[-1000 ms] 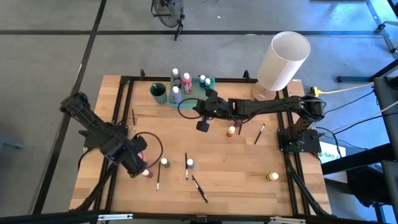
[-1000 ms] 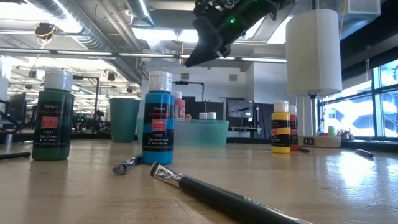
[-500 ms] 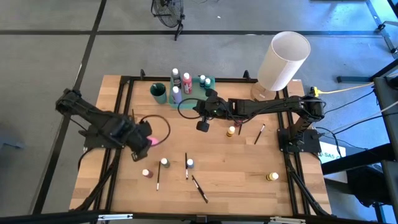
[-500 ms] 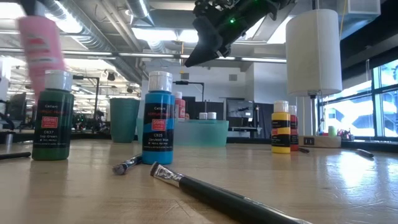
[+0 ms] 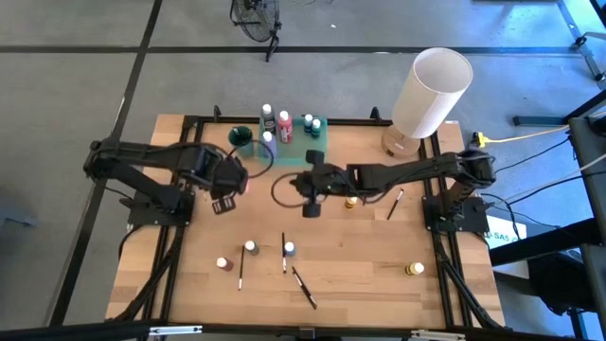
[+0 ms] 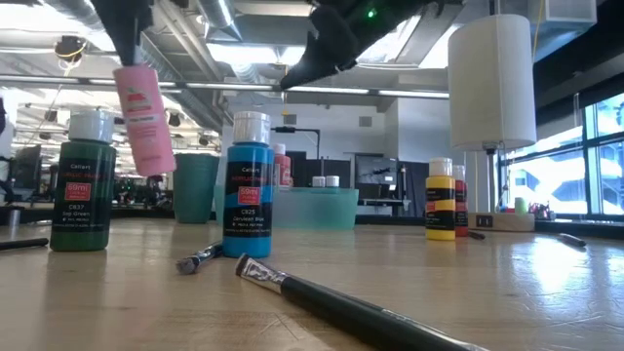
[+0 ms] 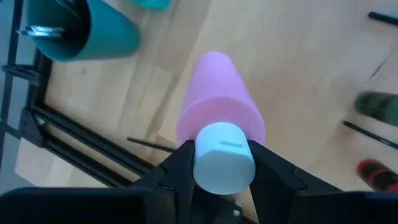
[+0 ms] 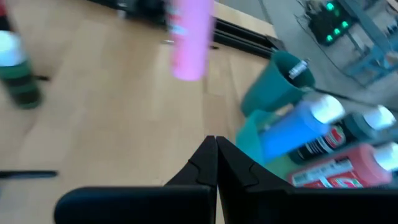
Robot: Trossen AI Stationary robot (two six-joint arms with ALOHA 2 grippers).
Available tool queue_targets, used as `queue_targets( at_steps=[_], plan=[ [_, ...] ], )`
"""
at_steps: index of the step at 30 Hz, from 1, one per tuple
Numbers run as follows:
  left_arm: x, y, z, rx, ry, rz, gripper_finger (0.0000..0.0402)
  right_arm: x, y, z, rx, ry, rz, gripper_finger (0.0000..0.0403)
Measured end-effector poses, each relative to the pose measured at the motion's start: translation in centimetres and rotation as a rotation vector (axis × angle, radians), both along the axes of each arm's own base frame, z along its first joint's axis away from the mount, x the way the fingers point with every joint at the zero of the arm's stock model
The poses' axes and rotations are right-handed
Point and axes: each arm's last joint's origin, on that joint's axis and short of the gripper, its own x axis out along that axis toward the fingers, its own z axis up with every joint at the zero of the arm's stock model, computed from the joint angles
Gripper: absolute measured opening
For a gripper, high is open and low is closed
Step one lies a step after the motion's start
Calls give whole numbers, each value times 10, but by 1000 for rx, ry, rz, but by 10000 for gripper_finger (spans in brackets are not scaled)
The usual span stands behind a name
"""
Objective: Pick & Place Paint Supplies
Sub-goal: Put the big pink paint bottle into the green bin
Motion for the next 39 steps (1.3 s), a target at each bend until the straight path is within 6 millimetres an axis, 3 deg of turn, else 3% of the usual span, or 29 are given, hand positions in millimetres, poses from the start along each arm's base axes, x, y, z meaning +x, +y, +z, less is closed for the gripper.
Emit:
queue_targets(
  at_steps=[5, 17, 22, 31, 39],
  plan=[
    [11, 13, 9, 9, -26, -45, 118, -4, 25, -2, -26, 36, 78, 1],
    [68, 47, 34, 114, 38, -255, 118, -24, 95, -5, -11, 91, 235, 1],
    [84, 69, 50, 139, 28, -297, 118, -37, 125, -4, -125, 66, 185, 1],
    [113, 100, 78, 187, -74, -301, 118, -46, 136, -5, -167, 47, 74, 1],
    [122, 126, 81, 195, -95, -269, 118, -47, 135, -5, -111, 41, 37, 1]
  ],
)
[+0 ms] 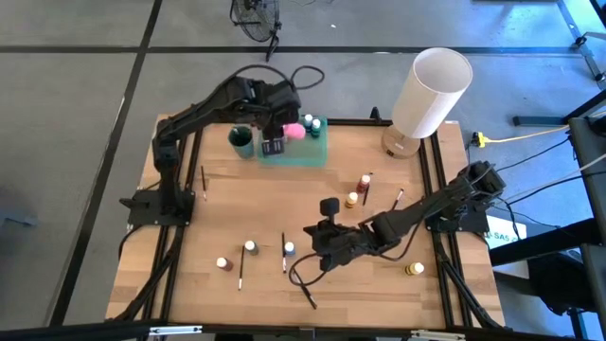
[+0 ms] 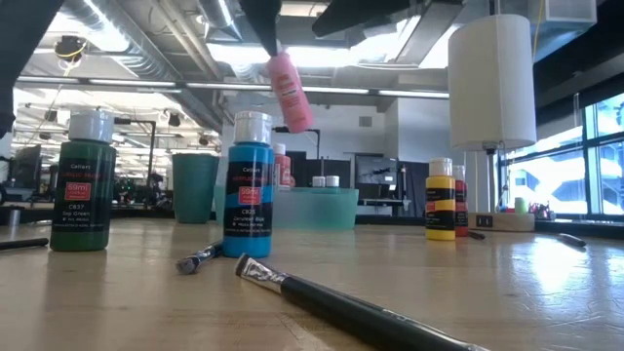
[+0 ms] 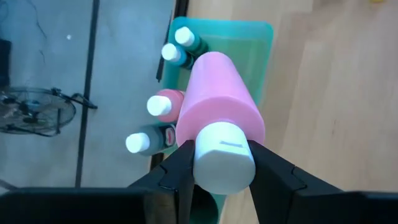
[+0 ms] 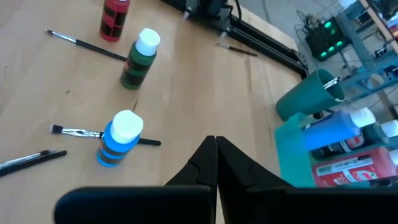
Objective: Pick & Place Paint Supplies
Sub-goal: Put the big pink paint bottle into the green bin
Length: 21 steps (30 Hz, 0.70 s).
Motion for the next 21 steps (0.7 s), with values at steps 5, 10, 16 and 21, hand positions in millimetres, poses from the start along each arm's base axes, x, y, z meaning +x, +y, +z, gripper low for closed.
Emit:
queue_targets(
  at_steps=[5, 10, 16, 21],
  plan=[
    [4, 19, -12, -30, 34, 23, 118, -1, 0, -1, 42, 0, -33, 1],
    [12, 37, -28, -107, 61, 16, 118, -1, 1, -2, 110, 8, -27, 1],
    [23, 50, -49, -167, 96, 23, 118, -1, 1, -2, 125, 13, -11, 1],
    [26, 63, -61, -173, 130, 44, 118, -2, 1, -3, 118, 28, -12, 1]
  ],
)
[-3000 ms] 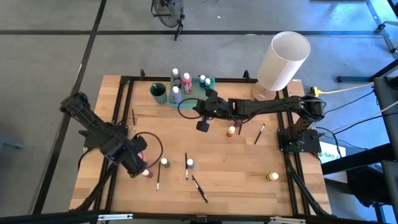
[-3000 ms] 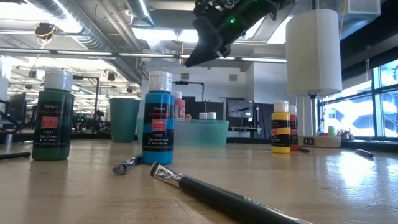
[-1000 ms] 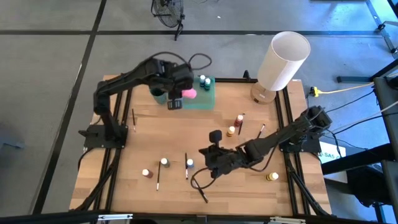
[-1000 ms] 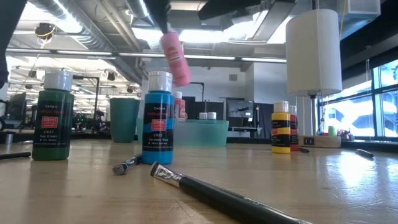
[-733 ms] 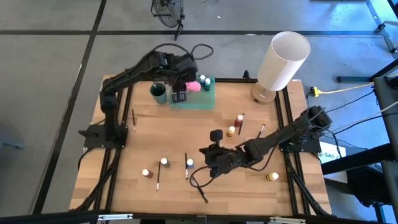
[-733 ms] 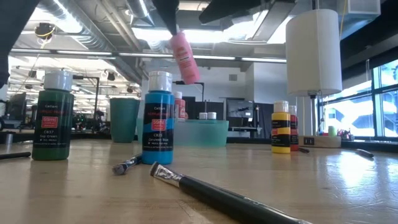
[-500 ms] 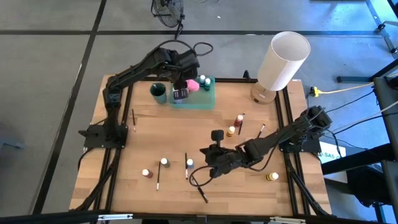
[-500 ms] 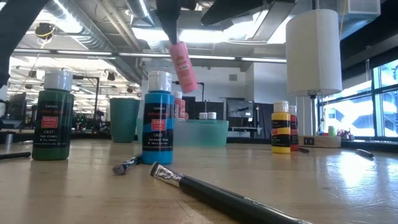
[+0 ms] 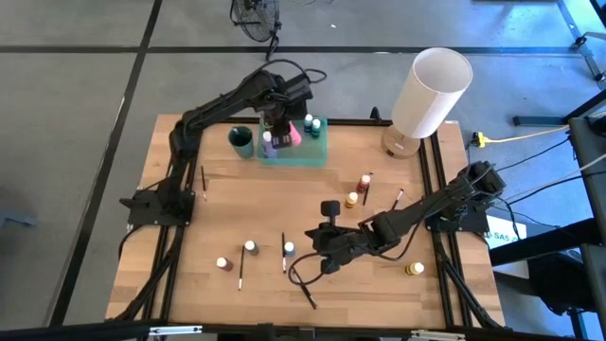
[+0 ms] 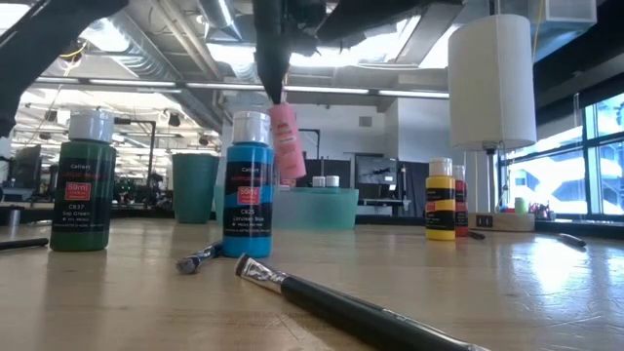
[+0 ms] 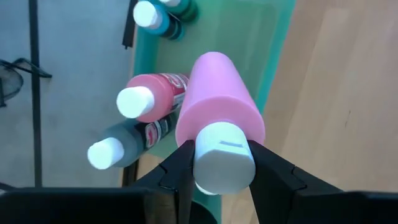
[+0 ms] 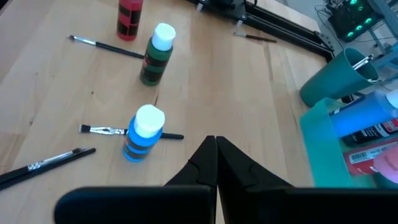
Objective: Pick & Place Paint Supplies
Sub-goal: Put the big pink paint bottle into the green bin
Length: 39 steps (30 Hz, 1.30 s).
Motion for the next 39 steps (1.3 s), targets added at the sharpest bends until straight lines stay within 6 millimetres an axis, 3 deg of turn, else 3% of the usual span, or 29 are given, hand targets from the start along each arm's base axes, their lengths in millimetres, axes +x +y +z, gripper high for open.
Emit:
queue_targets(
  at_steps=[9, 39],
  plan=[
    [-5, 26, -15, -67, 10, 57, 118, -1, 0, 0, -2, 7, -1, 1],
    [-4, 23, -46, -202, 79, 60, 118, -1, 0, -1, 5, 10, 6, 1]
  ],
)
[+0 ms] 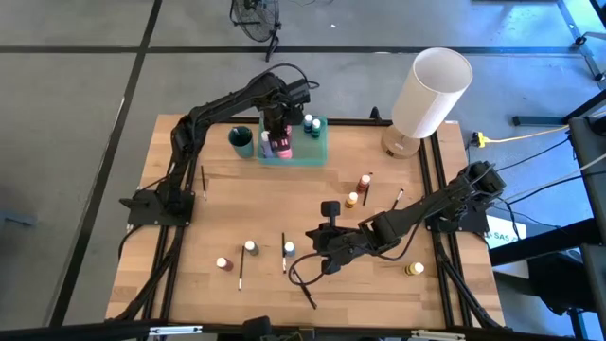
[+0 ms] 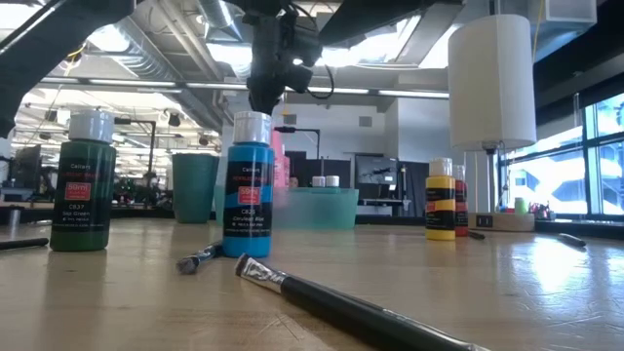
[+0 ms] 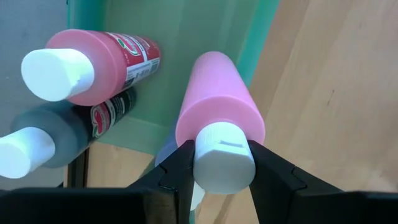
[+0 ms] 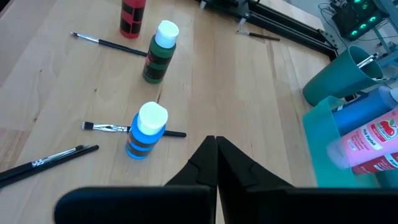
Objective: Pick & Place Paint Supplies
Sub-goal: Put the big pink paint bottle into the green bin
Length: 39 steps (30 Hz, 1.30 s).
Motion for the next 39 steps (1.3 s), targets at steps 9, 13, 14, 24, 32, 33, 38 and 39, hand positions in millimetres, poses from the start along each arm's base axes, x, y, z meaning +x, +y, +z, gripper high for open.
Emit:
queue_targets(
  at_steps=[9, 13, 14, 24, 32, 33, 38, 39],
  plan=[
    [10, 6, -22, -21, 54, -13, 118, 0, 0, 0, 0, 0, -1, 1],
    [13, 8, -29, -29, 72, -37, 118, 0, 0, 0, 11, -1, -9, 1],
    [13, 8, -29, -29, 73, -41, 118, 0, 0, 0, 9, 2, -9, 1],
    [13, 8, -30, -31, 74, -42, 127, -1, -1, -1, 6, 11, -11, 1],
    [14, 7, -31, -30, 74, -45, 171, -1, 0, -1, 18, 13, -6, 1],
    [15, 7, -31, -29, 71, -45, 172, -1, 0, -1, 18, 13, -6, 1],
    [18, 7, -31, -18, 49, -49, 171, -1, 0, -1, 18, 14, -6, 1],
    [18, 6, -31, -17, 49, -46, 172, -1, -1, -1, 18, 14, -6, 1]
  ],
)
